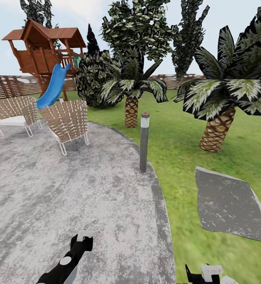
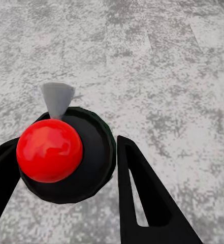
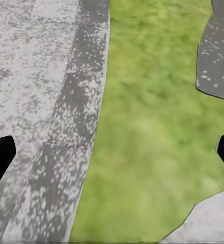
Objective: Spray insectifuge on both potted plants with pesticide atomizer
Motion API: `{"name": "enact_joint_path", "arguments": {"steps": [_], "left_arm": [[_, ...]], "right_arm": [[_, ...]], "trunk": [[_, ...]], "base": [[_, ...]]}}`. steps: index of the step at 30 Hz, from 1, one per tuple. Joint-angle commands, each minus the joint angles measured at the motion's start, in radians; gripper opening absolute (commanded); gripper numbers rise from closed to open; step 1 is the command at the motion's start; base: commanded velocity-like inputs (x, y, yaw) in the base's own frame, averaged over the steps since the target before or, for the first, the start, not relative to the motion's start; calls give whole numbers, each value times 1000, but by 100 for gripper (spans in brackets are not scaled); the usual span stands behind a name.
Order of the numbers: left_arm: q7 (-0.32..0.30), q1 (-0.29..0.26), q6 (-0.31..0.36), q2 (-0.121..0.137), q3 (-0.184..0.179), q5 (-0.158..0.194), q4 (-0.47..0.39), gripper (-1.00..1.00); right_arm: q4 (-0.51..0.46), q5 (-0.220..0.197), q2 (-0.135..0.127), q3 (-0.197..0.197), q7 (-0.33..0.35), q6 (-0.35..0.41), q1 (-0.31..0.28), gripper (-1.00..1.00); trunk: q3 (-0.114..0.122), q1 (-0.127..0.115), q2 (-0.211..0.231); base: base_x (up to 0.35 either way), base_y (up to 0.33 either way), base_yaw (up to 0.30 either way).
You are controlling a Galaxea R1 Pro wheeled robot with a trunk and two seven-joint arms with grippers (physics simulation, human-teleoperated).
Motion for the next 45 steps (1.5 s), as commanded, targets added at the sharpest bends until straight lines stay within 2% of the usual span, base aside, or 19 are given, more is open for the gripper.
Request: {"name": "enact_joint_path", "arguments": {"steps": [1, 22, 45], "left_arm": [[0, 0, -3, 0, -3, 0, 1, -100], [0, 0, -3, -1, -4, -3, 0, -100], [5, -1, -2, -1, -6, -6, 1, -100]], "right_arm": [[1, 0, 0, 0, -1, -3, -1, 100], [1, 0, 0, 0, 0, -3, 0, 100], [12, -1, 0, 1, -1, -3, 0, 100]], "trunk": [[-1, 0, 0], [-12, 0, 0], [-24, 0, 0]], "base": [[0, 0, -266], [0, -5, -266], [0, -257, -266]]}}
